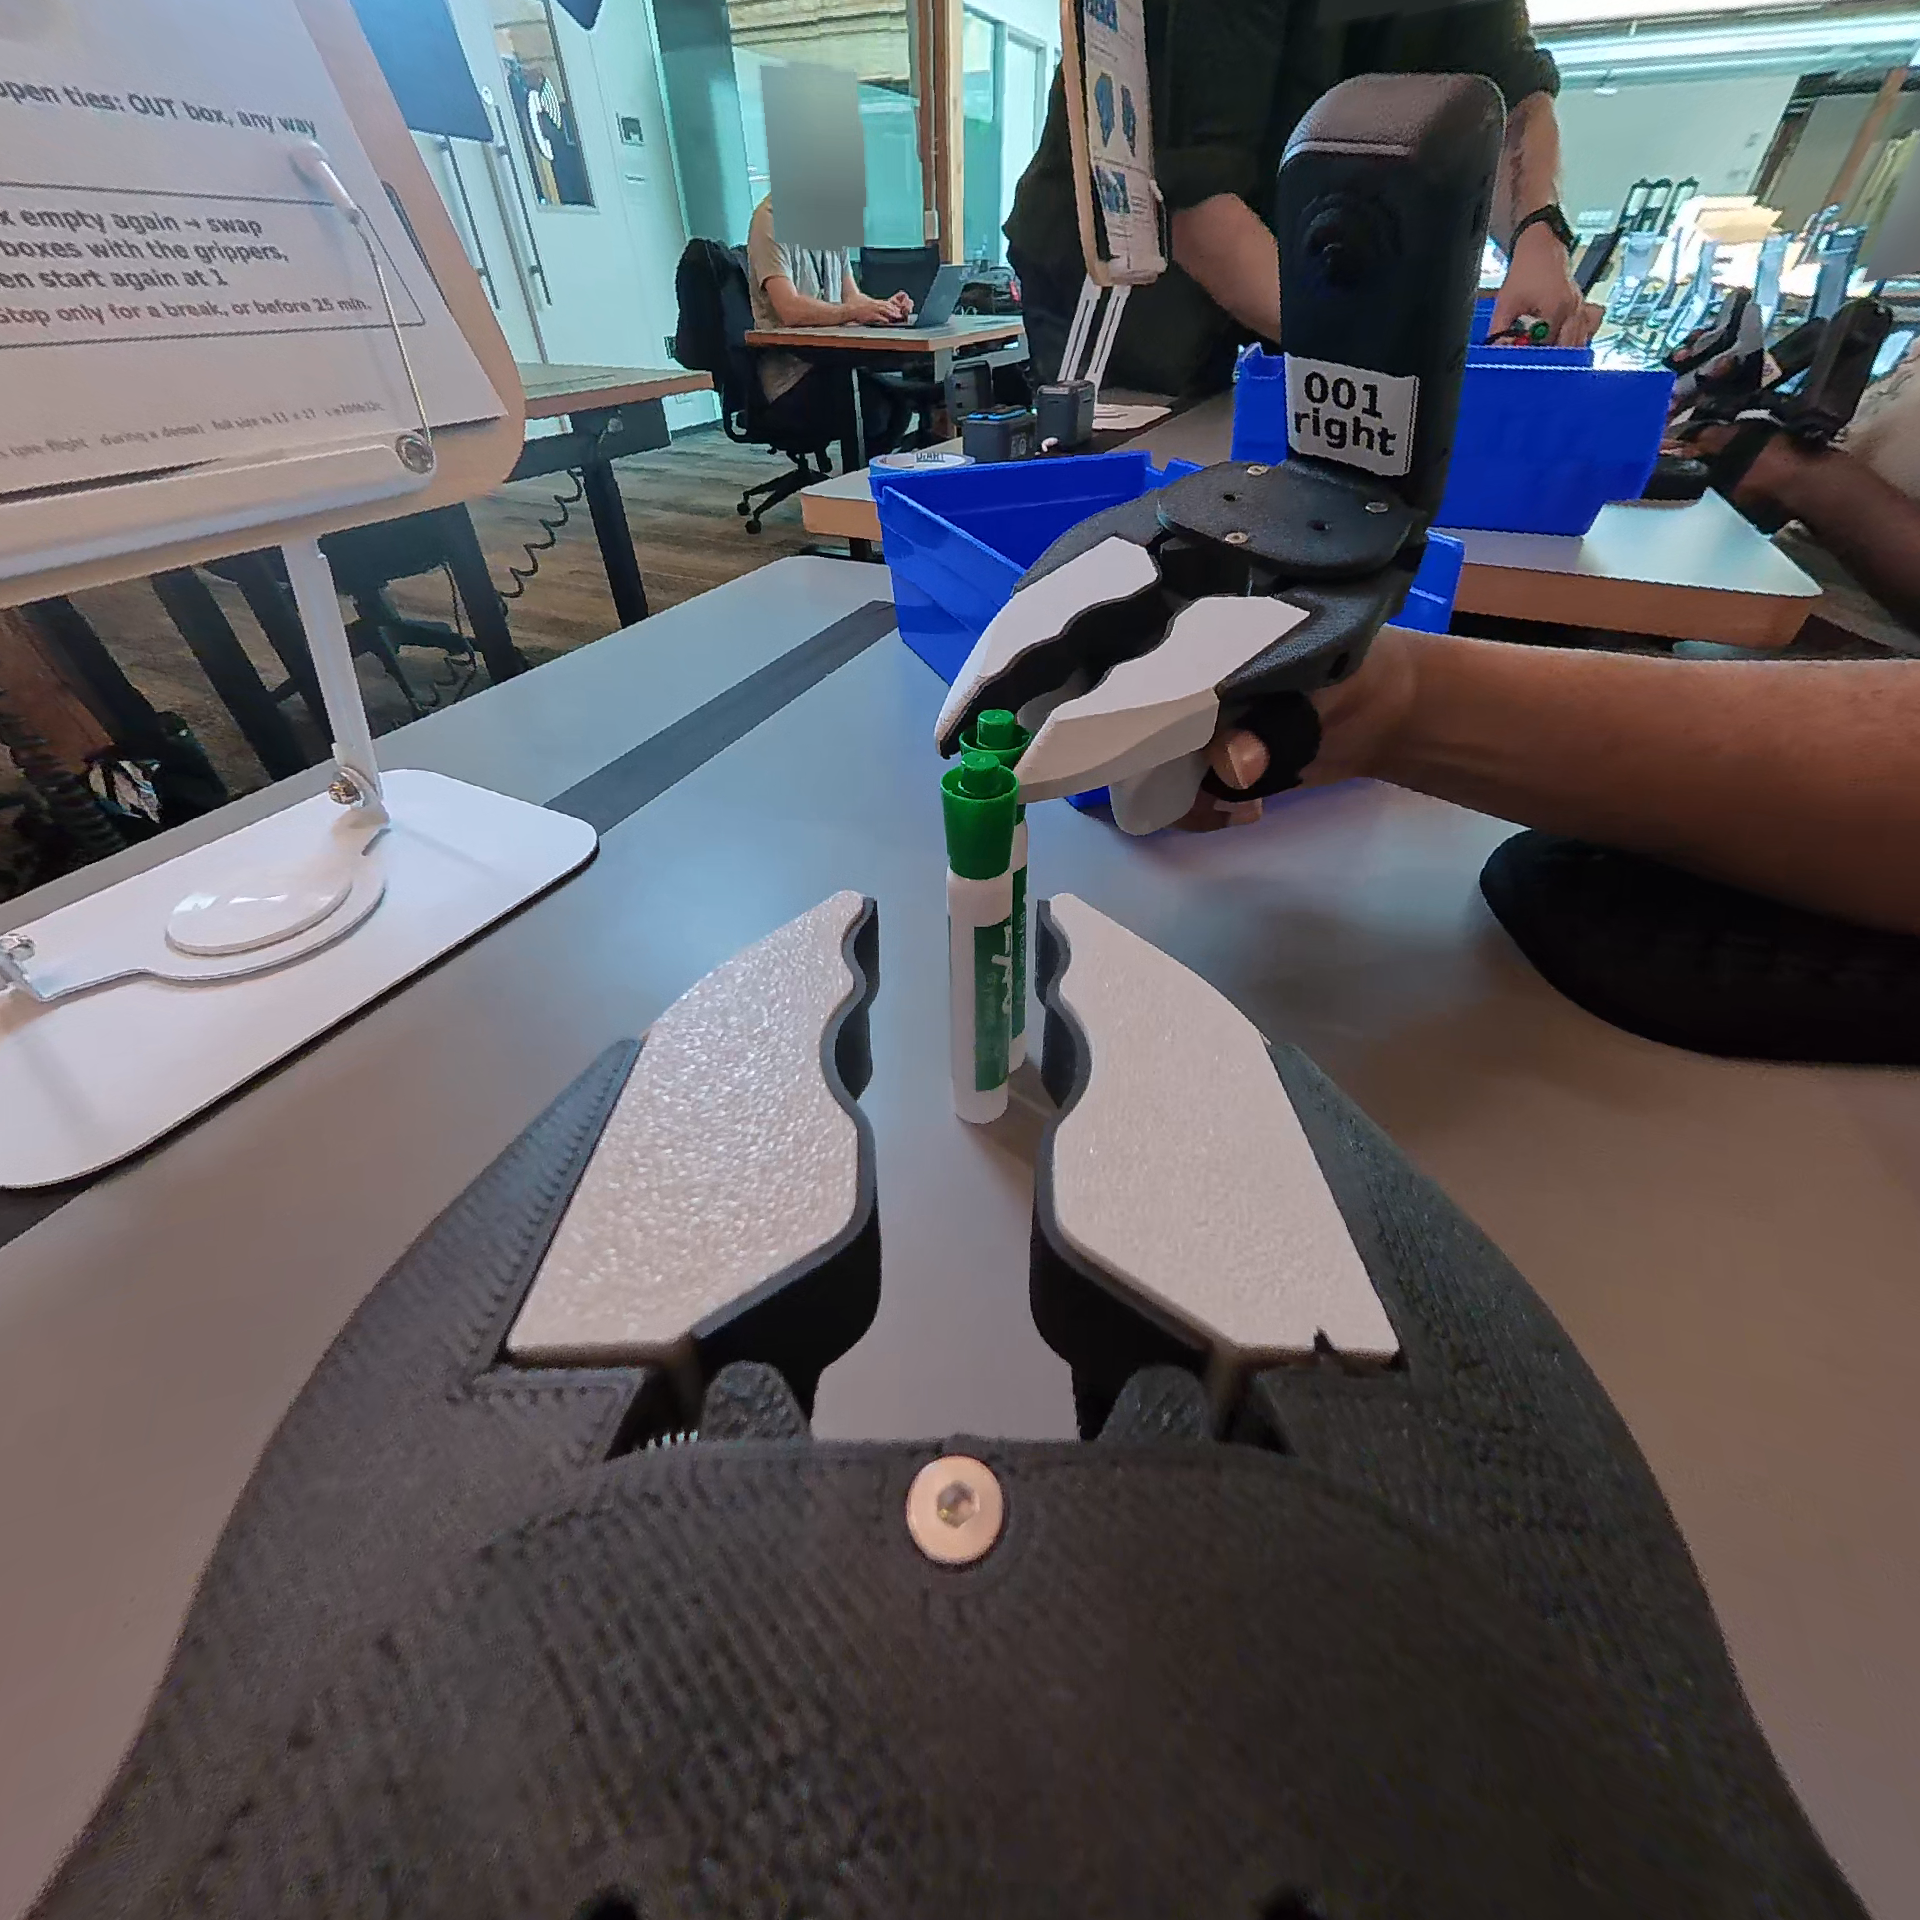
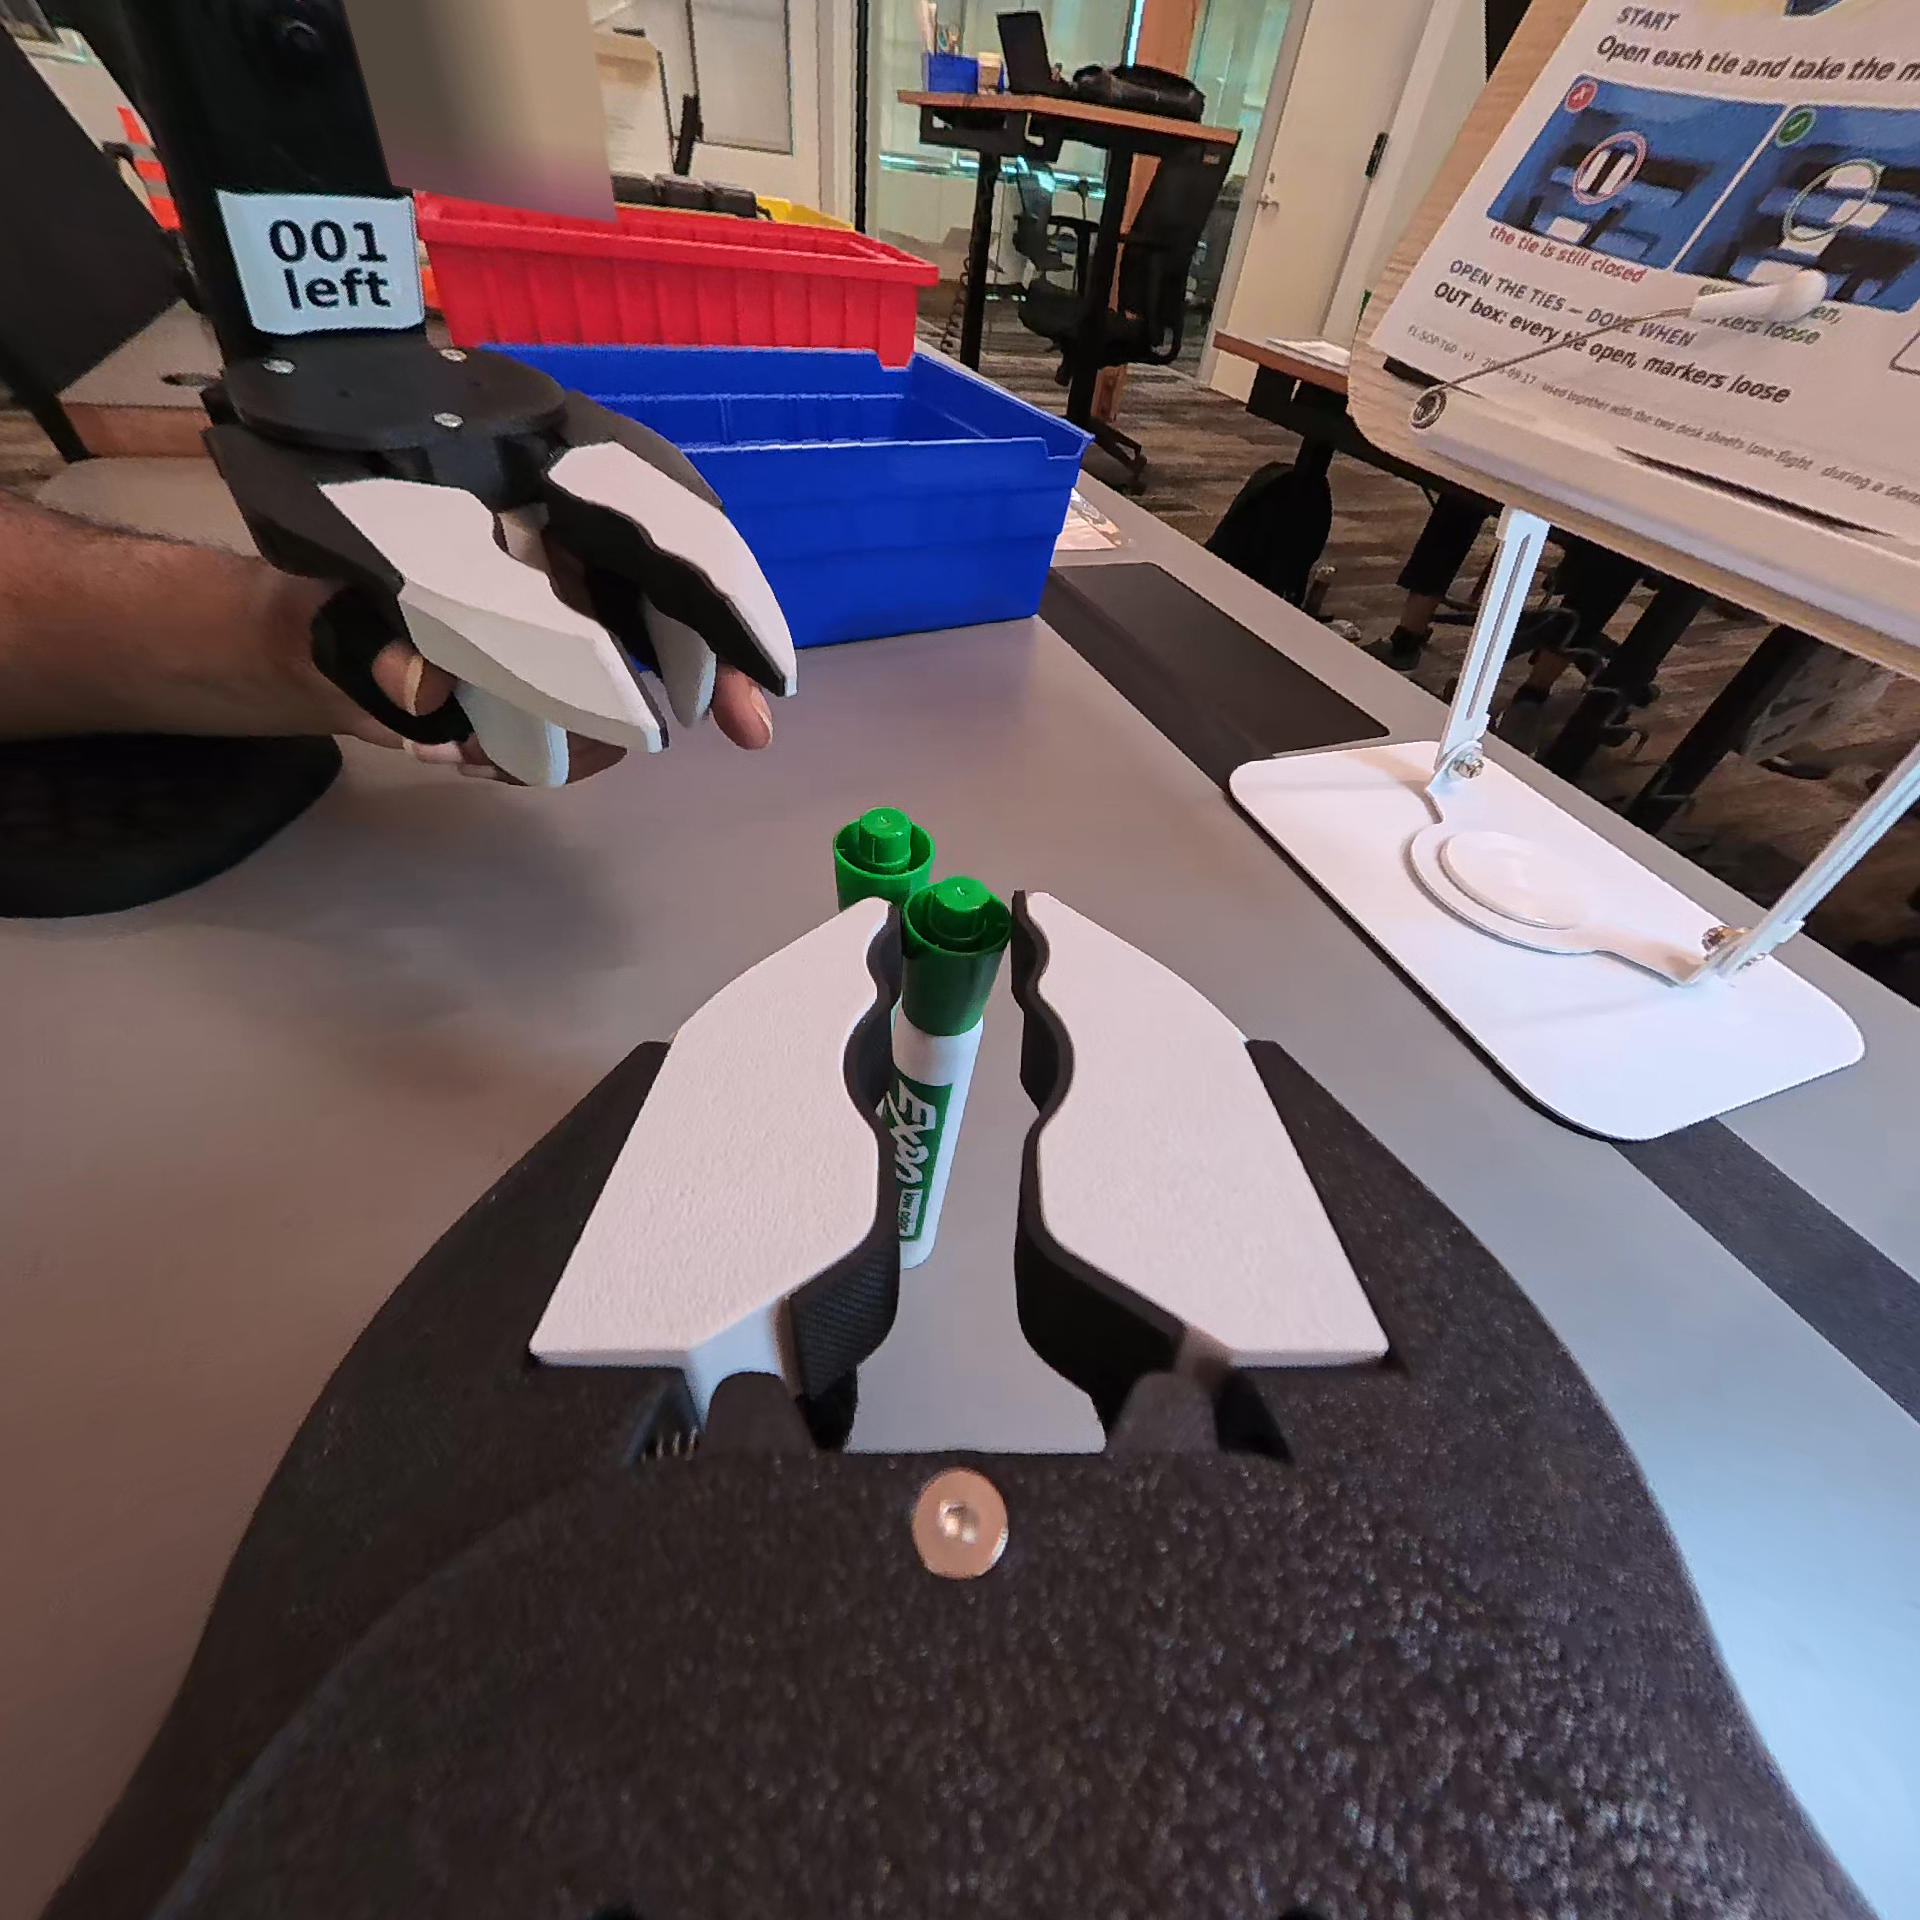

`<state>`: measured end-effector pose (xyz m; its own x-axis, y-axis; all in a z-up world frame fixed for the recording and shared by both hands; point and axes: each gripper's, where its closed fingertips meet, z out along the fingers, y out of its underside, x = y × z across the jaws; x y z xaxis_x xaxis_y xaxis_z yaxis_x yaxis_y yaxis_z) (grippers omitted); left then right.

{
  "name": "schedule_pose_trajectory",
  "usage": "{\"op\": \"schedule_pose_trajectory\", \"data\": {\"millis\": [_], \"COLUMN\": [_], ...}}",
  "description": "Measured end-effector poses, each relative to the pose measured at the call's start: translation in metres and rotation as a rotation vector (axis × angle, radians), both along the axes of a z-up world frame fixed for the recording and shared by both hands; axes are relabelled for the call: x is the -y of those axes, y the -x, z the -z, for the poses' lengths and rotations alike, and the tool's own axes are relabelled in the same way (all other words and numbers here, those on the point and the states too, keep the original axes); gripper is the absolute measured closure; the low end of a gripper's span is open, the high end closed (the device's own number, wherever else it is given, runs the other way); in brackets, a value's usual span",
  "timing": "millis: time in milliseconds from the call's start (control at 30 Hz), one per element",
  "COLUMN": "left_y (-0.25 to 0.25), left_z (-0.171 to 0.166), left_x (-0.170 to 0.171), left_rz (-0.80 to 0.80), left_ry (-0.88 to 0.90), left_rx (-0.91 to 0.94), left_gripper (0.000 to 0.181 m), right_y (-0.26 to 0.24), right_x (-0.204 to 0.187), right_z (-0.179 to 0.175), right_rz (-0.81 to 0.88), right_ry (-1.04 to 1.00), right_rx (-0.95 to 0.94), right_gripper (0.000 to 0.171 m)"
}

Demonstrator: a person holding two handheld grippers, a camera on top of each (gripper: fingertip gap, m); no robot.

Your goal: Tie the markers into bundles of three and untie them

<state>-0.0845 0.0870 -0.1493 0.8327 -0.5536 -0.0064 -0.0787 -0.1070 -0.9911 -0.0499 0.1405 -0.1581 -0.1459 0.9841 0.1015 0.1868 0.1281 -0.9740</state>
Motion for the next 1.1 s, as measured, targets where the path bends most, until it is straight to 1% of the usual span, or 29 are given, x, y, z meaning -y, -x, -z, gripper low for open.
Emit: {"op": "schedule_pose_trajectory", "data": {"millis": [133,300,433,533,633,700,733,800,833,867,933,1033,1100], "left_y": [-0.001,-0.002,0.0,0.006,0.027,0.062,0.086,0.143,0.173,0.204,0.267,0.343,0.372], "left_z": [0.003,0.003,-0.001,-0.018,-0.056,-0.086,-0.098,-0.111,-0.112,-0.108,-0.086,-0.034,0.003], "left_x": [0.0,0.0,0.0,0.003,0.01,0.015,0.018,0.022,0.024,0.025,0.027,0.038,0.047], "left_rz": [0.008,0.009,-0.002,-0.03,-0.095,-0.195,-0.256,-0.388,-0.444,-0.499,-0.625,-0.783,-0.845], "left_ry": [0.012,0.013,-0.001,-0.04,-0.107,-0.129,-0.111,-0.037,0.01,0.073,0.23,0.514,0.689], "left_rx": [-0.003,-0.005,-0.002,-0.008,-0.007,-0.008,0.001,0.011,0.005,-0.004,-0.035,-0.08,-0.087], "left_gripper": [0.152,0.152,0.153,0.157,0.159,0.159,0.159,0.159,0.159,0.157,0.156,0.155,0.155], "right_y": [0.001,0.0,-0.005,-0.012,-0.02,-0.024,-0.026,-0.027,-0.028,-0.027,-0.027,-0.027,-0.027], "right_x": [0.001,0.001,0.004,0.006,0.001,-0.003,-0.005,-0.009,-0.009,-0.01,-0.01,-0.008,-0.008], "right_z": [0.0,-0.004,-0.02,-0.043,-0.065,-0.075,-0.078,-0.08,-0.08,-0.079,-0.079,-0.08,-0.08], "right_rz": [-0.007,-0.012,-0.031,-0.03,0.006,0.036,0.047,0.064,0.065,0.066,0.069,0.066,0.069], "right_ry": [-0.004,0.001,0.01,0.023,0.024,0.028,0.03,0.037,0.041,0.043,0.043,0.038,0.03], "right_rx": [-0.001,-0.012,-0.058,-0.132,-0.2,-0.231,-0.238,-0.245,-0.246,-0.244,-0.244,-0.24,-0.235], "right_gripper": [0.151,0.146,0.141,0.137,0.136,0.136,0.136,0.137,0.138,0.138,0.138,0.139,0.14]}}
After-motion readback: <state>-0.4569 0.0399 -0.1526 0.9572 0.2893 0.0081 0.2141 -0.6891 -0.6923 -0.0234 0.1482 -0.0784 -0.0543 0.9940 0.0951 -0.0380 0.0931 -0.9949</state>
